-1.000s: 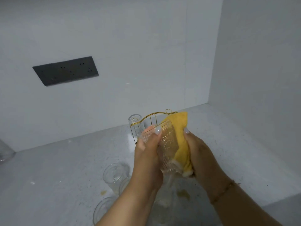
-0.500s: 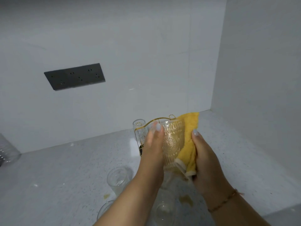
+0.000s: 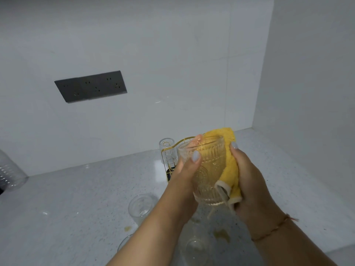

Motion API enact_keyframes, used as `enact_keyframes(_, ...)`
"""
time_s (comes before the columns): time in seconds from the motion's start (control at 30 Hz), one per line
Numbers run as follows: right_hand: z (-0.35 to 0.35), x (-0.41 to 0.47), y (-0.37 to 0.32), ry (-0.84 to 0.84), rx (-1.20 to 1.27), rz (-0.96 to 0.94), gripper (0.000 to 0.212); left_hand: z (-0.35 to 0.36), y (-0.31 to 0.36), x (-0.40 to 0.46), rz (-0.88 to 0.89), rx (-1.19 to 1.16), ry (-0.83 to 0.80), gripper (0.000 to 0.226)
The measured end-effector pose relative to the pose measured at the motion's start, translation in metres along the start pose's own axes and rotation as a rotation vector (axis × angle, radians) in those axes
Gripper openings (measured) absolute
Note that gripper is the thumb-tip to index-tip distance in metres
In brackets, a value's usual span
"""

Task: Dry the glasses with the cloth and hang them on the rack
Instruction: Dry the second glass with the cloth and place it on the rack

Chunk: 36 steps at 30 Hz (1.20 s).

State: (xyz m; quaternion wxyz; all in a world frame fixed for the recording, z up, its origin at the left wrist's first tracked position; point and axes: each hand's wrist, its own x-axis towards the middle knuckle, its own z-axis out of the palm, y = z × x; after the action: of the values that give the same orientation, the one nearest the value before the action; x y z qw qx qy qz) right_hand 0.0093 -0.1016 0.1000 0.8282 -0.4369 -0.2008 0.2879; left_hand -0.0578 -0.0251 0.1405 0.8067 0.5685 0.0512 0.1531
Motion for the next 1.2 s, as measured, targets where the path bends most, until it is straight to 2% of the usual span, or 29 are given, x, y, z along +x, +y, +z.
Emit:
enact_keyframes(0.07,0.007,-0.004,-0.024,0.116,-0.02,-0.058,0.041,-0.015,-0.006,0.003,0.008,0.143,0.146,0.096)
enact_keyframes(0.13,0.014,-0.006,-0.019,0.247,-0.329,-0.198,0.035,-0.011,-0.013,0.004,0.076,0.32,0.276,0.078)
enact_keyframes(0.2,0.017,-0.008,-0.01,0.294,-0.619,-0.313,0.032,-0.008,-0.017,0.003,0.121,0.28,0.253,0.088)
enact_keyframes(0.27,0.021,-0.012,-0.011,0.21,-0.738,-0.399,0.036,-0.015,-0.017,0.003,0.123,0.162,0.211,0.104)
enact_keyframes(0.33,0.022,-0.013,-0.017,0.186,-0.78,-0.385,0.041,-0.025,-0.014,0.009,0.092,0.009,0.096,0.11)
enact_keyframes(0.4,0.019,-0.007,-0.023,0.101,-0.673,-0.271,0.043,-0.03,-0.01,0.008,0.03,-0.055,-0.002,0.105)
enact_keyframes(0.5,0.016,-0.001,-0.03,0.0,-0.174,-0.014,0.045,-0.035,-0.012,0.009,-0.04,-0.092,-0.095,0.106)
enact_keyframes(0.53,0.015,0.0,-0.029,-0.013,-0.086,0.021,0.047,-0.038,-0.014,0.01,-0.03,-0.105,-0.119,0.104)
enact_keyframes(0.6,0.014,0.001,-0.02,0.055,-0.083,-0.038,0.048,-0.037,-0.013,0.012,0.014,-0.097,-0.061,0.101)
enact_keyframes(0.63,0.015,0.001,-0.016,0.119,-0.094,-0.089,0.05,-0.035,-0.014,0.013,0.04,-0.025,0.032,0.102)
enact_keyframes(0.7,0.017,-0.002,-0.008,0.259,-0.276,-0.216,0.051,-0.028,-0.018,0.011,0.098,0.191,0.263,0.09)
enact_keyframes(0.73,0.021,-0.005,-0.008,0.335,-0.416,-0.285,0.047,-0.023,-0.018,0.007,0.136,0.278,0.324,0.082)
enact_keyframes(0.77,0.024,-0.008,-0.008,0.385,-0.545,-0.355,0.042,-0.019,-0.02,0.004,0.164,0.332,0.329,0.082)
enact_keyframes(0.83,0.029,-0.015,-0.007,0.375,-0.702,-0.481,0.038,-0.017,-0.022,0.0,0.183,0.319,0.281,0.1)
enact_keyframes(0.9,0.03,-0.021,-0.005,0.335,-0.841,-0.585,0.037,-0.025,-0.019,0.002,0.17,0.201,0.221,0.109)
enact_keyframes(0.97,0.029,-0.024,-0.008,0.321,-0.985,-0.628,0.029,-0.033,-0.015,0.006,0.084,0.066,0.183,0.115)
enact_keyframes(1.03,0.03,-0.019,-0.016,0.29,-0.913,-0.532,0.031,-0.039,-0.015,0.007,0.028,-0.047,0.096,0.116)
enact_keyframes(1.13,0.024,-0.006,-0.025,0.055,-0.321,-0.148,0.05,-0.034,-0.013,0.003,0.05,-0.127,-0.052,0.099)
enact_keyframes(1.17,0.025,-0.004,-0.027,0.023,-0.161,-0.072,0.053,-0.033,-0.012,0.003,0.056,-0.151,-0.088,0.092)
enact_keyframes(1.2,0.025,-0.003,-0.027,0.013,-0.12,-0.064,0.054,-0.034,-0.011,0.004,0.061,-0.163,-0.113,0.086)
